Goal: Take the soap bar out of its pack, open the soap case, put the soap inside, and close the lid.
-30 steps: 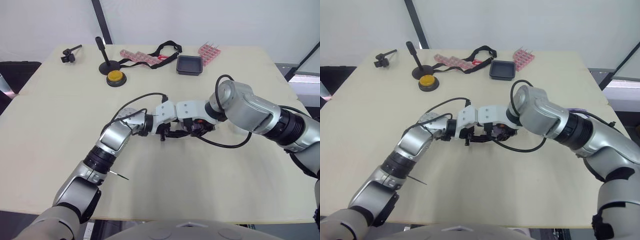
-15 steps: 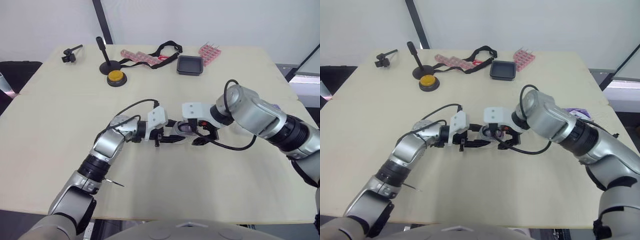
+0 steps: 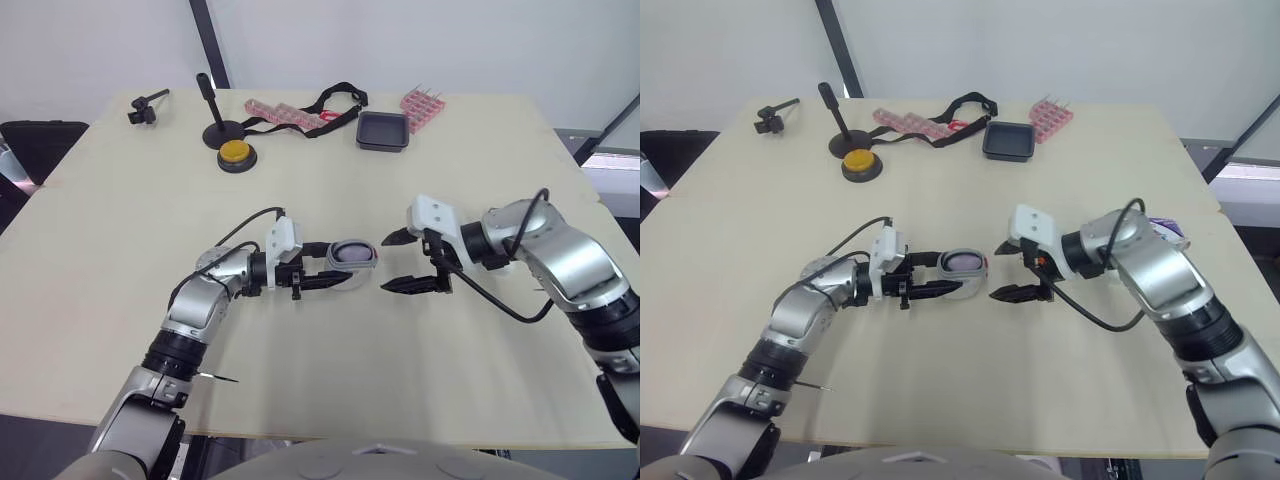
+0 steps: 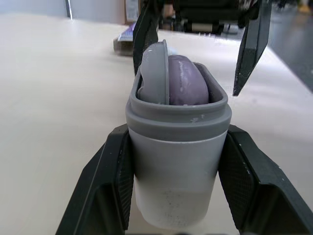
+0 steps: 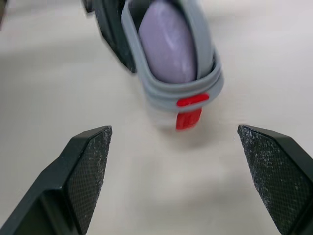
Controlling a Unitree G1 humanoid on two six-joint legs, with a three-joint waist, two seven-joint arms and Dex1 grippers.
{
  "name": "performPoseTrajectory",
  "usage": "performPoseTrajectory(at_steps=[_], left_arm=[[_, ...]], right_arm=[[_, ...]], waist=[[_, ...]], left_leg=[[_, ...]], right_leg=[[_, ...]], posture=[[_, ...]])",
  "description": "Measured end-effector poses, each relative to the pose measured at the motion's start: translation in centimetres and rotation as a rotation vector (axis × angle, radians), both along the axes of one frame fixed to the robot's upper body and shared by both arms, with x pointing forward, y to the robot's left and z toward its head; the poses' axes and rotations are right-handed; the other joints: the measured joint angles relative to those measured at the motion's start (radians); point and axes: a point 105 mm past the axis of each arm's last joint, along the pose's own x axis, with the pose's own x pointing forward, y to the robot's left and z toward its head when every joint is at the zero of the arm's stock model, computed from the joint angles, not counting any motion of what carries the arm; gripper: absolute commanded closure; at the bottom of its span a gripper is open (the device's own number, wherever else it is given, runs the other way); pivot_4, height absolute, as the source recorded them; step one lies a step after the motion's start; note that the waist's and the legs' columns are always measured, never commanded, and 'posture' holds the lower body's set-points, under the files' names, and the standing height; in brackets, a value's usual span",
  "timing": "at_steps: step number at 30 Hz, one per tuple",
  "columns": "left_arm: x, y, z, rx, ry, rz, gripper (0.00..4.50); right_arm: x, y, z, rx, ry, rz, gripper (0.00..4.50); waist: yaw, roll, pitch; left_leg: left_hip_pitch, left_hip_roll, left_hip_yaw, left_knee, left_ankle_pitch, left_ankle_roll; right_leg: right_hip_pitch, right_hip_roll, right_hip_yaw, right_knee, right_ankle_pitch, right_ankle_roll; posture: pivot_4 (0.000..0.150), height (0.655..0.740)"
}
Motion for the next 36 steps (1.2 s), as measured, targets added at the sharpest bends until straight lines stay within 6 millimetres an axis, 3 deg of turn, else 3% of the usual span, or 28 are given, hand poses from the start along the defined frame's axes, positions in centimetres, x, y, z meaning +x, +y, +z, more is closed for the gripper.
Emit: performPoseTrajectory(at_steps=[9, 29, 36], left_arm=[[-1.2, 1.0, -1.7, -0.017, 0.06, 0.034, 2.58], [-1.6, 2.6, -2.0, 0.057, -0.086, -0.018, 2.58], [-1.8, 2.7, -2.1, 0.054, -0.097, -0.01, 2.58]], right_arm=[[-1.0, 0.1, -0.5, 0.103, -0.04, -0.003, 0.06], [-1.4, 0.0, -0.9, 0.233, -0.048, -0.019, 0.06], [-1.1, -5.3, -0.9, 0.306, -0.153, -0.262, 0.06]], waist=[[-0.009, 0.0, 0.0], [-0.028, 0.0, -0.001], [-0.025, 0.0, -0.001]], left_leg=[[0.0, 0.0, 0.0, 0.0, -0.001, 0.002], [0.0, 0.0, 0.0, 0.0, -0.002, 0.003], [0.0, -0.001, 0.0, 0.0, -0.003, 0.005]], right_leg=[[0.0, -0.003, 0.0, 0.0, -0.001, -0.002], [0.0, -0.004, 0.0, -0.001, -0.001, -0.002], [0.0, -0.005, 0.0, -0.002, -0.002, -0.003]], posture=[[0.15, 0.7291], [0.15, 0.7291], [0.15, 0.7291]])
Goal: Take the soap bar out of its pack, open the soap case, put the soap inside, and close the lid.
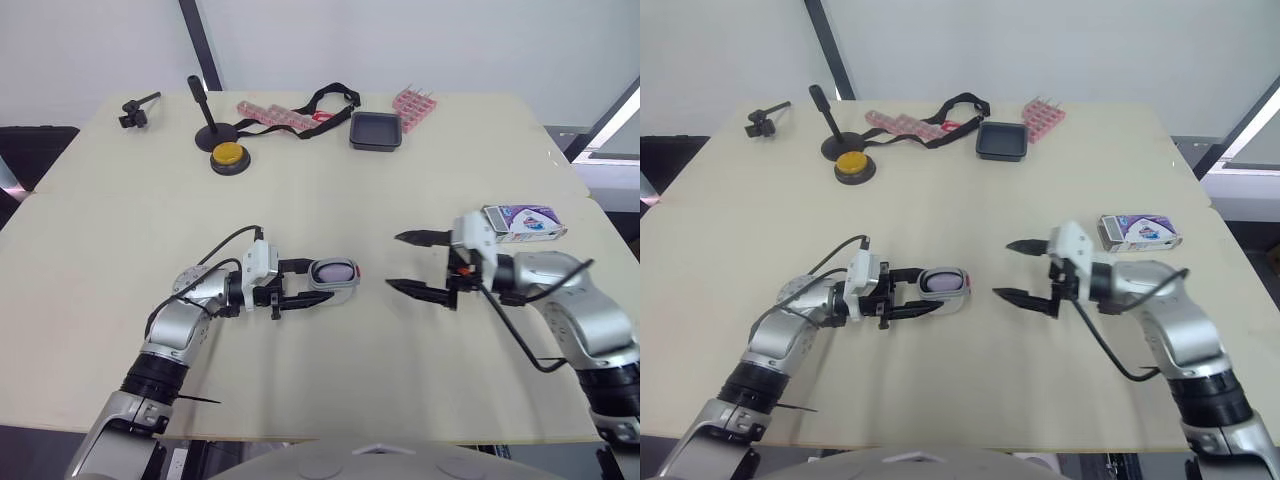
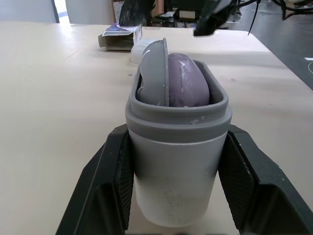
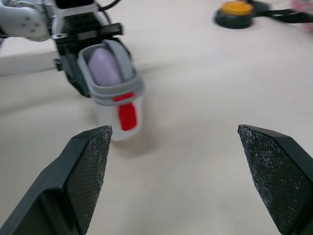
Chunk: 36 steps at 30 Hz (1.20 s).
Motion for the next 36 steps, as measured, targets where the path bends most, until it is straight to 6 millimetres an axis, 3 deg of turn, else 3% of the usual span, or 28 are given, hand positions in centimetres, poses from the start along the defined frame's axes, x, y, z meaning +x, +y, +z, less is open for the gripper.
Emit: performPoseTrajectory(at_steps=[2, 9, 12, 16, 21, 25, 30, 33, 36], left_arm=[[-0.1, 0.0, 0.0, -0.002, -0.005, -0.002, 2.58], [-0.2, 0.1, -0.1, 0.006, -0.026, 0.001, 2.58], [-0.2, 0.1, -0.1, 0.007, -0.031, 0.001, 2.58], [-0.2, 0.1, 0.0, 0.006, -0.034, 0.004, 2.58], [-0.2, 0.0, 0.0, 0.006, -0.032, 0.006, 2.58], [-0.3, -0.1, 0.0, 0.005, -0.022, 0.004, 2.58], [-0.6, -0.8, 0.0, -0.007, -0.003, -0.017, 2.58], [-1.0, -1.3, 0.0, -0.014, 0.001, -0.038, 2.58], [-1.1, -1.4, 0.0, -0.022, 0.013, -0.048, 2.58]], right_arm=[[-0.9, -2.8, -0.2, 0.021, -0.008, -0.107, 0.06], [-3.3, -9.8, -0.8, 0.026, -0.033, -0.401, 0.06], [-4.7, -13.4, -2.3, 0.041, -0.01, -0.583, 0.06], [-6.9, -15.8, -4.6, 0.032, 0.053, -0.702, 0.06], [-8.4, -17.1, -6.1, 0.001, 0.104, -0.738, 0.06], [-8.1, -18.0, -5.6, -0.103, 0.122, -0.695, 0.06], [-4.7, -18.1, -2.1, -0.279, 0.096, -0.553, 0.06], [-2.9, -16.9, -0.5, -0.366, 0.109, -0.444, 0.06], [-1.9, -15.0, -0.4, -0.419, 0.175, -0.329, 0.06]], waist=[[0.003, 0.0, 0.0], [-0.003, 0.001, -0.001], [-0.003, 0.001, -0.001], [-0.005, 0.003, -0.002], [-0.007, 0.004, -0.003], [-0.008, 0.005, -0.003], [-0.014, 0.005, -0.003], [-0.013, 0.005, -0.003], [-0.001, 0.005, -0.003]], left_leg=[[0.0, 0.0, 0.0, 0.0, -0.001, 0.001], [0.0, 0.0, 0.001, 0.0, -0.001, 0.001], [0.0, 0.0, 0.001, 0.0, -0.001, 0.002], [0.0, 0.0, 0.001, 0.0, -0.002, 0.002], [0.0, -0.001, 0.001, 0.0, -0.002, 0.003], [0.0, -0.002, 0.001, 0.0, -0.002, 0.003], [0.0, -0.002, 0.001, 0.0, -0.002, 0.003], [0.0, -0.001, 0.0, 0.0, -0.001, 0.004], [-0.001, -0.001, 0.0, 0.0, -0.002, 0.005]], right_leg=[[0.0, 0.0, 0.0, -0.001, 0.0, 0.0], [0.001, -0.001, 0.0, -0.003, -0.001, -0.001], [0.001, -0.001, 0.0, -0.004, -0.001, -0.001], [0.001, -0.001, 0.0, -0.005, -0.001, -0.001], [0.001, -0.002, 0.0, -0.005, -0.001, -0.001], [0.001, -0.003, 0.0, -0.005, -0.001, -0.001], [0.002, -0.002, 0.0, -0.005, -0.001, -0.001], [0.002, -0.002, 0.0, -0.005, -0.001, -0.001], [0.002, -0.002, -0.001, -0.006, -0.001, -0.001]], posture=[[0.15, 0.7291], [0.15, 0.7291], [0.15, 0.7291], [0.15, 0.7291], [0.15, 0.7291], [0.15, 0.7291], [0.15, 0.7291], [0.15, 0.7291], [0.15, 0.7291]])
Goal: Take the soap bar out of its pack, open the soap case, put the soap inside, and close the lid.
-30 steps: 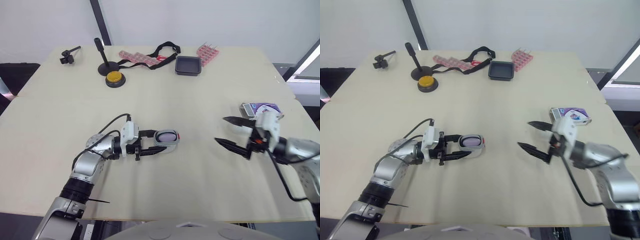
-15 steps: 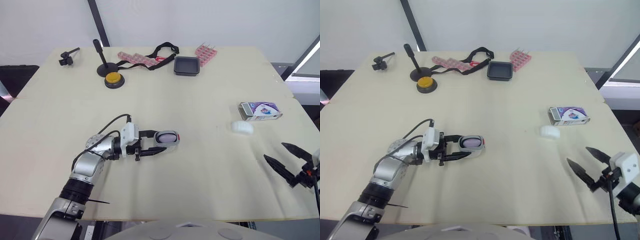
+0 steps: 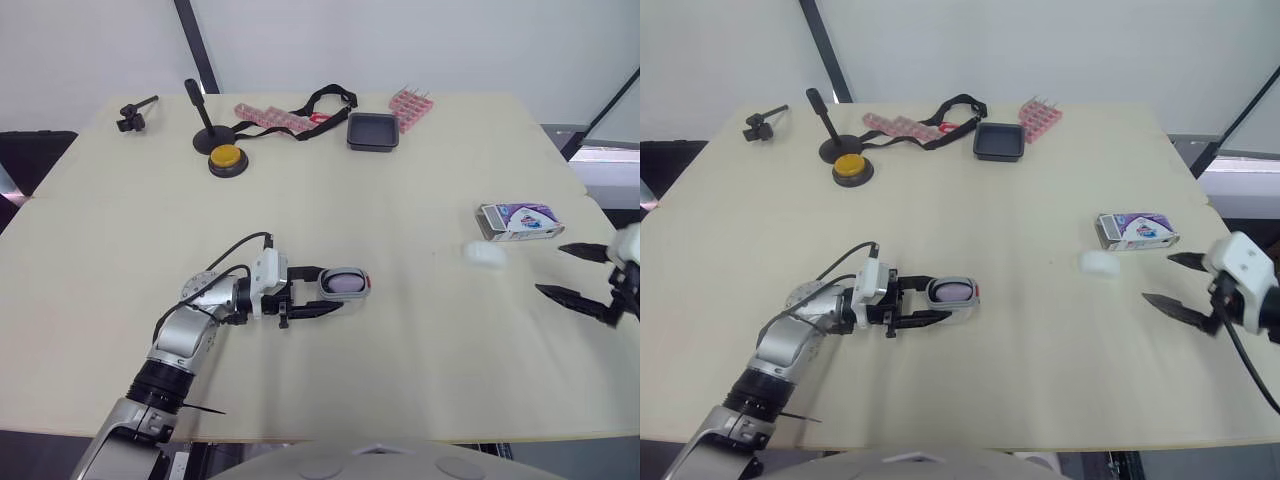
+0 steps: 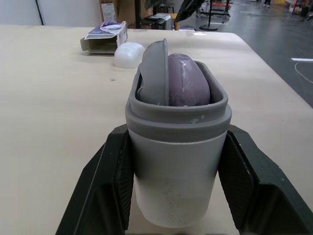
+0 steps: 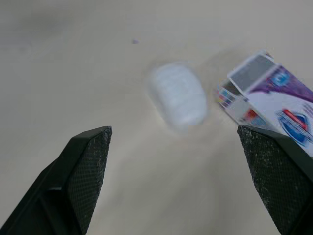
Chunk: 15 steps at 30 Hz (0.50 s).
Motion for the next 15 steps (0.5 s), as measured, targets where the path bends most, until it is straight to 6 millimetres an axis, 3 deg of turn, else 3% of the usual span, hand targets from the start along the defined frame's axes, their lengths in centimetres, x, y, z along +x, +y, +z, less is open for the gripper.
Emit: performPoseTrajectory(at_steps=[6, 15], left_arm=[[-0.2, -0.5, -0.1, -0.003, -0.001, -0.037, 2.58], [-0.1, -0.8, 0.0, 0.003, -0.026, -0.052, 2.58]], right_arm=[[2.9, 1.9, -0.2, -0.072, 0.084, 0.077, 0.06], [5.0, 3.4, -0.1, -0.133, 0.129, 0.143, 0.06]], waist=[[-0.002, 0.0, 0.0], [0.003, 0.0, 0.0]], left_leg=[[0.0, 0.0, 0.002, 0.003, -0.001, 0.002], [0.0, 0.0, 0.002, 0.005, -0.001, 0.004]], right_leg=[[-0.001, 0.0, -0.001, 0.002, 0.0, 0.0], [-0.002, 0.0, -0.001, 0.003, 0.0, 0.0]], posture=[[0.15, 0.7291], [0.15, 0.7291]])
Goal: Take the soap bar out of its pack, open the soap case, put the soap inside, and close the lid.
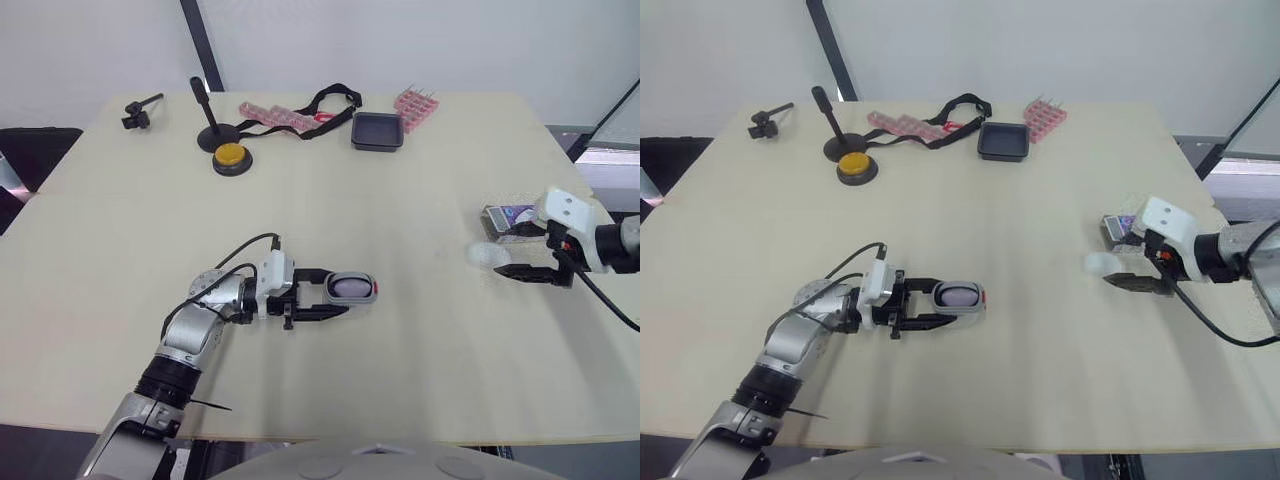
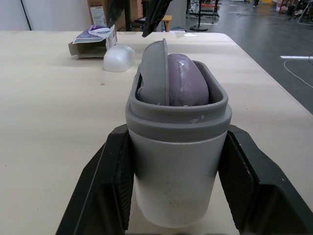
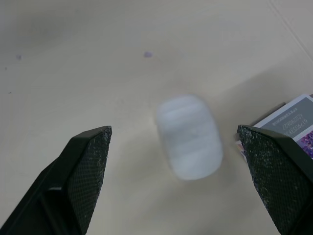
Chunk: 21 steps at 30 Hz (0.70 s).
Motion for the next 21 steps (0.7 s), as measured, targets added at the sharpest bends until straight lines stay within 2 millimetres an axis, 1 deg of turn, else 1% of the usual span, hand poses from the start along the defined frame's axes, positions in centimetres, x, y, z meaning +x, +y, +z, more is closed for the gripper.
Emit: performPoseTrajectory(at_steps=[4, 9, 11, 15, 21], left_arm=[[0.0, -0.1, 0.0, -0.003, 0.001, 0.004, 2.58], [0.1, -0.1, 0.0, -0.002, 0.0, 0.007, 2.58], [0.1, -0.1, 0.0, -0.001, -0.001, 0.009, 2.58], [0.1, -0.1, 0.0, 0.0, -0.004, 0.012, 2.58], [0.1, -0.2, 0.0, 0.001, -0.005, 0.015, 2.58]], right_arm=[[0.5, 0.1, -1.9, -0.036, 0.045, 0.032, 0.06], [1.2, -0.2, -2.2, -0.056, 0.048, 0.044, 0.06], [1.3, -0.2, -2.7, -0.063, 0.058, 0.051, 0.06], [1.8, 0.3, -3.3, -0.06, 0.063, 0.065, 0.06], [2.5, 0.6, -3.6, -0.064, 0.056, 0.072, 0.06]], waist=[[-0.002, 0.0, 0.0], [-0.004, 0.0, 0.0], [-0.004, 0.0, 0.0], [-0.004, 0.0, 0.0], [-0.003, 0.0, 0.0]], left_leg=[[0.0, 0.0, 0.0, 0.0, 0.0, 0.0], [0.0, 0.0, 0.001, 0.001, 0.0, 0.001], [0.0, 0.0, 0.001, 0.001, 0.0, 0.001], [0.0, 0.0, 0.001, 0.001, 0.0, 0.001], [0.0, 0.0, 0.001, 0.002, 0.0, 0.001]], right_leg=[[-0.001, 0.0, 0.0, 0.001, 0.0, 0.0], [-0.001, 0.0, 0.0, 0.001, 0.0, 0.0], [-0.001, 0.0, 0.0, 0.002, 0.0, 0.0], [-0.002, 0.0, 0.0, 0.002, 0.0, 0.0], [-0.002, 0.0, 0.0, 0.003, 0.0, 0.0]], posture=[[0.15, 0.7291], [0.15, 0.7291], [0.15, 0.7291], [0.15, 0.7291], [0.15, 0.7291]])
